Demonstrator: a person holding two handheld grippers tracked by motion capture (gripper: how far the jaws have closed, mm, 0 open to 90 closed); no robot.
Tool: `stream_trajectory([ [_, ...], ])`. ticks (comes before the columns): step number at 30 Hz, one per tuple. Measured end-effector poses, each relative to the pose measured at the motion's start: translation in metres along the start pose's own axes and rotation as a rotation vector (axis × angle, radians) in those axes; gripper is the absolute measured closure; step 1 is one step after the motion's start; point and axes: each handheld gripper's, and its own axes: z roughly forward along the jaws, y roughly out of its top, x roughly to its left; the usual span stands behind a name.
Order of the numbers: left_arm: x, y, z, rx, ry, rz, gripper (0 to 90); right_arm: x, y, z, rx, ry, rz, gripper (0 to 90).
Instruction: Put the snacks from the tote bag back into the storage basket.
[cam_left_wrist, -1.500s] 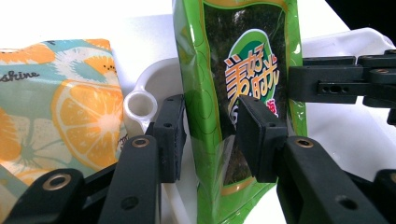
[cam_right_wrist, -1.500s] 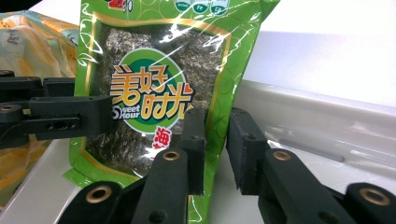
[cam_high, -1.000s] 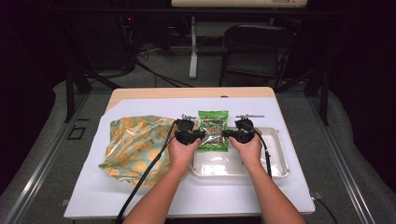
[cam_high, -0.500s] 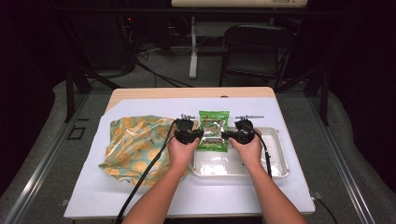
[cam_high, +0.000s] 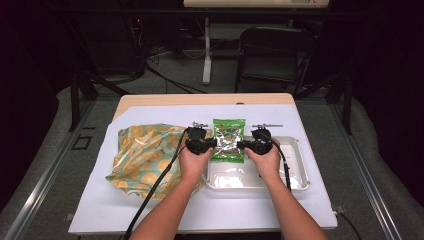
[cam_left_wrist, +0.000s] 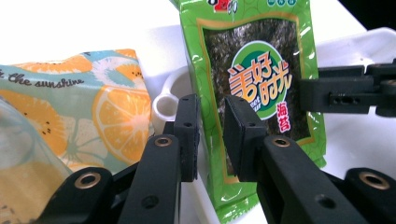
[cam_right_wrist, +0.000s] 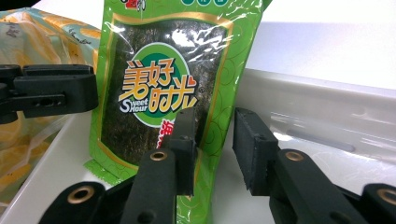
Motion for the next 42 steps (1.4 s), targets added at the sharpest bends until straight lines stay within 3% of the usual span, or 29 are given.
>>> stream_trajectory([
  [4,0.000,-0.002,-0.003,0.005,-0.004,0.004,75.6,-0.001,0.000,0.000,-0.001,0.001,0.003,67.9],
  [9,-0.002,-0.002,-0.017,-0.027,-0.016,0.013,74.5,0.002,0.001,-0.004,-0.004,-0.014,-0.006,65.2],
  [16,0.000,-0.001,-0.046,-0.067,-0.037,0.026,70.7,0.008,0.002,-0.017,-0.030,-0.023,-0.036,60.4],
  [20,0.004,-0.002,-0.064,-0.059,-0.038,0.039,67.1,0.011,-0.001,-0.023,-0.033,-0.038,-0.057,58.1],
  [23,0.008,-0.005,-0.076,-0.045,-0.016,0.076,65.6,0.015,-0.001,-0.031,-0.040,-0.033,-0.082,57.1],
  [28,0.017,-0.010,-0.097,-0.053,-0.003,0.109,63.7,0.029,-0.002,-0.046,-0.048,-0.010,-0.123,56.2],
  [31,0.022,-0.015,-0.109,-0.071,-0.013,0.109,62.5,0.040,-0.005,-0.051,-0.051,0.026,-0.150,55.2],
  [36,0.031,-0.026,-0.126,-0.088,-0.032,0.102,58.9,0.062,-0.008,-0.056,-0.040,0.046,-0.223,54.0],
  [40,0.039,-0.034,-0.137,-0.100,-0.039,0.098,57.3,0.071,-0.011,-0.056,-0.019,0.050,-0.270,53.5],
  [42,0.044,-0.038,-0.141,-0.108,-0.038,0.097,56.8,0.072,-0.013,-0.055,-0.013,0.050,-0.265,53.6],
])
